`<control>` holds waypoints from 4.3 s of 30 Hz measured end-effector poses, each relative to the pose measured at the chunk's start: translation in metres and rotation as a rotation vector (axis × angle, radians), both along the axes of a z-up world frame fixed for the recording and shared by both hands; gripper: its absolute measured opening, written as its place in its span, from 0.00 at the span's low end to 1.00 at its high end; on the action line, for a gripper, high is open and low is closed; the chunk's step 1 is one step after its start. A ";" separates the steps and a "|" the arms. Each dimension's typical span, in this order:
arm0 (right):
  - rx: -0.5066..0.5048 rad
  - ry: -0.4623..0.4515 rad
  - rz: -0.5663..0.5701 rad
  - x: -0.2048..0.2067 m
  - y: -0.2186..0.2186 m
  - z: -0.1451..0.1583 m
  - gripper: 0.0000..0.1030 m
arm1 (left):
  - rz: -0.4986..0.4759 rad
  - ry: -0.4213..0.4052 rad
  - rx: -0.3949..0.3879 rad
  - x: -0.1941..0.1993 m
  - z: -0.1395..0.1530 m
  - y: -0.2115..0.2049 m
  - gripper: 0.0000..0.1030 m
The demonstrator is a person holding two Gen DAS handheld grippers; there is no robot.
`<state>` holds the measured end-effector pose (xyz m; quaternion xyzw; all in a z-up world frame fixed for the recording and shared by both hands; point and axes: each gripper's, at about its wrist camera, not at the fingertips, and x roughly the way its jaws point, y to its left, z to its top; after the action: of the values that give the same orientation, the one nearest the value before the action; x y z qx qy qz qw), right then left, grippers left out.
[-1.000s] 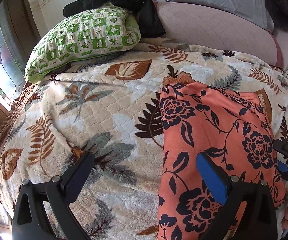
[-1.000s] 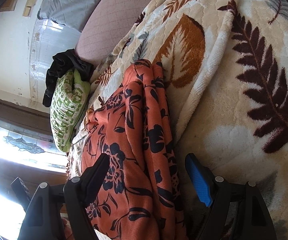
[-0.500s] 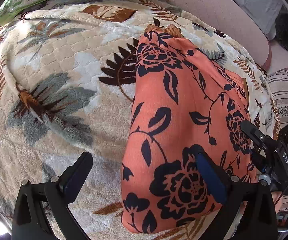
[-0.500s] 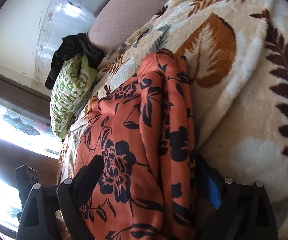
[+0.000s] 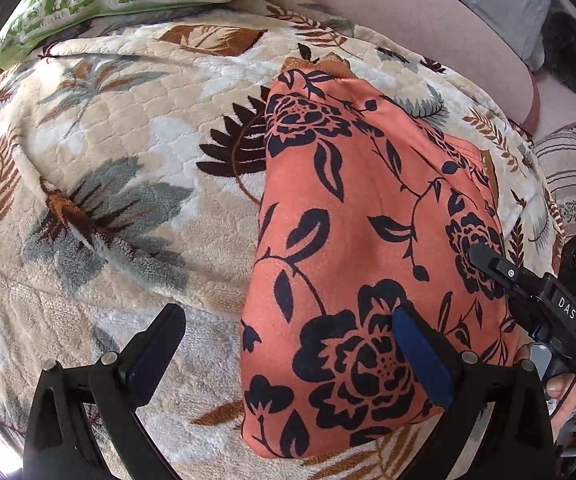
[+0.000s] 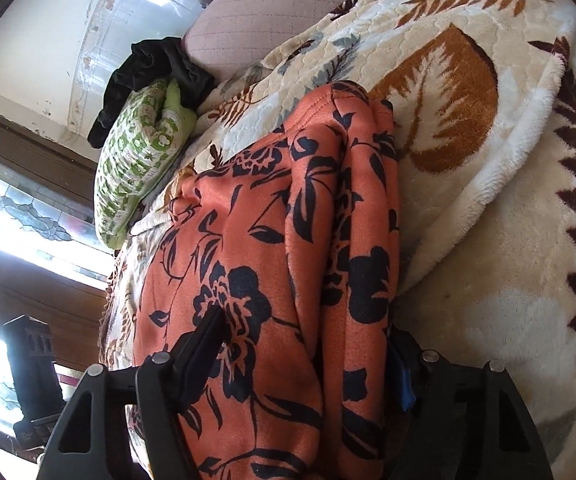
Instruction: Fold small clothes
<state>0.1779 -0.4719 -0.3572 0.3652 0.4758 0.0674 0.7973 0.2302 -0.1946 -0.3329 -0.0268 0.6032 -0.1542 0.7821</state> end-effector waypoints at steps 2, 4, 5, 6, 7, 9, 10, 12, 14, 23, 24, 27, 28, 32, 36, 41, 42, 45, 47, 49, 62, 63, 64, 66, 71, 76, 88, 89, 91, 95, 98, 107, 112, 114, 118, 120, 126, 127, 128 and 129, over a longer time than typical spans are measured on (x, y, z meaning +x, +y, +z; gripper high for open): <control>0.009 0.004 -0.001 0.000 -0.001 -0.001 0.72 | 0.007 0.008 -0.033 0.005 -0.004 0.001 1.00; 0.034 0.011 -0.017 -0.001 -0.004 -0.002 0.73 | 0.005 -0.003 -0.051 0.009 -0.003 0.002 1.00; 0.045 0.012 -0.022 -0.001 -0.006 -0.003 0.74 | 0.000 -0.009 -0.065 0.011 -0.001 0.002 1.00; 0.058 0.013 -0.026 -0.001 -0.006 -0.003 0.75 | -0.008 -0.017 -0.090 0.013 0.002 0.002 1.00; 0.067 0.013 -0.029 -0.001 -0.007 -0.003 0.76 | -0.018 -0.024 -0.115 0.015 0.004 0.002 1.00; 0.074 0.013 -0.028 -0.001 -0.008 -0.004 0.77 | -0.035 -0.026 -0.141 0.019 0.007 0.000 1.00; 0.073 0.013 -0.027 0.000 -0.007 -0.004 0.77 | -0.041 -0.016 -0.153 0.022 0.005 -0.001 1.00; 0.073 0.010 -0.024 0.000 -0.006 -0.004 0.78 | -0.064 0.032 -0.173 0.029 -0.004 -0.006 1.00; 0.069 0.005 -0.019 0.001 -0.006 -0.004 0.79 | -0.095 0.093 -0.197 0.033 -0.016 -0.012 1.00; -0.081 -0.039 0.017 0.005 0.016 0.008 0.53 | -0.067 0.028 -0.190 0.026 -0.016 -0.025 0.72; -0.109 -0.045 0.019 0.006 0.019 0.012 0.51 | -0.059 0.016 -0.195 0.025 -0.013 -0.022 0.63; -0.217 -0.071 0.028 0.006 0.032 0.025 0.48 | -0.064 -0.022 -0.184 0.022 0.000 -0.020 0.49; -0.255 -0.081 0.032 0.005 0.037 0.030 0.47 | -0.072 -0.036 -0.173 0.021 0.004 -0.020 0.46; -0.333 -0.155 0.041 0.001 0.054 0.052 0.41 | -0.085 -0.100 -0.117 0.015 0.021 -0.019 0.44; -0.364 -0.228 0.071 -0.003 0.078 0.074 0.40 | -0.061 -0.136 -0.112 0.008 0.040 0.004 0.44; -0.294 -0.278 0.109 -0.009 0.106 0.093 0.40 | -0.022 -0.146 -0.110 -0.004 0.061 0.050 0.44; -0.280 -0.284 0.113 -0.011 0.112 0.096 0.40 | -0.019 -0.153 -0.106 -0.008 0.064 0.057 0.44; -0.230 -0.277 0.116 -0.019 0.130 0.096 0.40 | -0.025 -0.194 -0.050 -0.023 0.073 0.074 0.44; -0.200 -0.260 0.115 -0.028 0.142 0.092 0.40 | -0.033 -0.202 -0.023 -0.034 0.073 0.083 0.44; -0.201 -0.246 0.114 -0.039 0.154 0.086 0.40 | -0.039 -0.191 -0.005 -0.043 0.066 0.089 0.44; -0.431 -0.152 0.047 -0.114 0.191 0.069 0.66 | -0.033 -0.323 0.228 -0.093 0.079 0.124 0.73; -0.455 -0.176 0.034 -0.124 0.192 0.079 0.66 | -0.026 -0.361 0.233 -0.099 0.092 0.127 0.77; -0.470 -0.202 0.020 -0.135 0.192 0.091 0.66 | -0.018 -0.398 0.232 -0.105 0.105 0.130 0.78; -0.485 -0.250 -0.006 -0.155 0.193 0.110 0.66 | -0.004 -0.461 0.236 -0.115 0.129 0.136 0.80; -0.525 -0.349 -0.039 -0.184 0.205 0.158 0.66 | 0.025 -0.588 0.273 -0.142 0.177 0.147 0.83; -0.594 -0.420 -0.049 -0.201 0.228 0.203 0.66 | 0.053 -0.663 0.273 -0.166 0.213 0.159 0.87; -0.784 -0.457 -0.113 -0.232 0.266 0.278 0.66 | 0.099 -0.771 0.239 -0.207 0.262 0.169 0.90; -0.764 -0.457 -0.122 -0.233 0.266 0.284 0.66 | 0.097 -0.778 0.242 -0.210 0.264 0.168 0.90; -0.728 -0.456 -0.143 -0.235 0.265 0.295 0.66 | 0.096 -0.788 0.239 -0.214 0.268 0.167 0.90; -0.674 -0.454 -0.154 -0.236 0.268 0.307 0.68 | 0.095 -0.798 0.216 -0.220 0.275 0.168 0.90; -0.642 -0.419 -0.141 -0.232 0.270 0.302 0.68 | 0.104 -0.798 0.203 -0.221 0.277 0.169 0.90; -0.459 -0.423 -0.144 -0.227 0.268 0.296 0.68 | 0.130 -0.798 0.223 -0.220 0.276 0.171 0.90; -0.437 -0.413 -0.138 -0.221 0.271 0.290 0.70 | 0.143 -0.787 0.211 -0.216 0.275 0.174 0.90; -0.420 -0.403 -0.132 -0.219 0.272 0.287 0.70 | 0.131 -0.779 0.212 -0.214 0.274 0.173 0.90; -0.434 -0.403 -0.129 -0.217 0.274 0.286 0.70 | 0.126 -0.779 0.222 -0.213 0.272 0.172 0.90; -0.436 -0.407 -0.125 -0.215 0.274 0.286 0.70 | 0.124 -0.777 0.222 -0.212 0.272 0.172 0.90; -0.468 -0.419 -0.127 -0.215 0.277 0.286 0.70 | 0.130 -0.777 0.211 -0.213 0.273 0.175 0.90; -0.480 -0.423 -0.129 -0.216 0.277 0.287 0.70 | 0.130 -0.776 0.211 -0.213 0.273 0.175 0.90; -0.493 -0.426 -0.130 -0.216 0.278 0.288 0.70 | 0.129 -0.775 0.211 -0.213 0.273 0.175 0.90; -0.508 -0.429 -0.132 -0.216 0.279 0.289 0.70 | 0.127 -0.774 0.209 -0.213 0.273 0.175 0.90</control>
<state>-0.0383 -0.1933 -0.0686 0.1626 0.2741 -0.0299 0.9474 0.0174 -0.0196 -0.0598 0.0755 0.2738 -0.0423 0.9579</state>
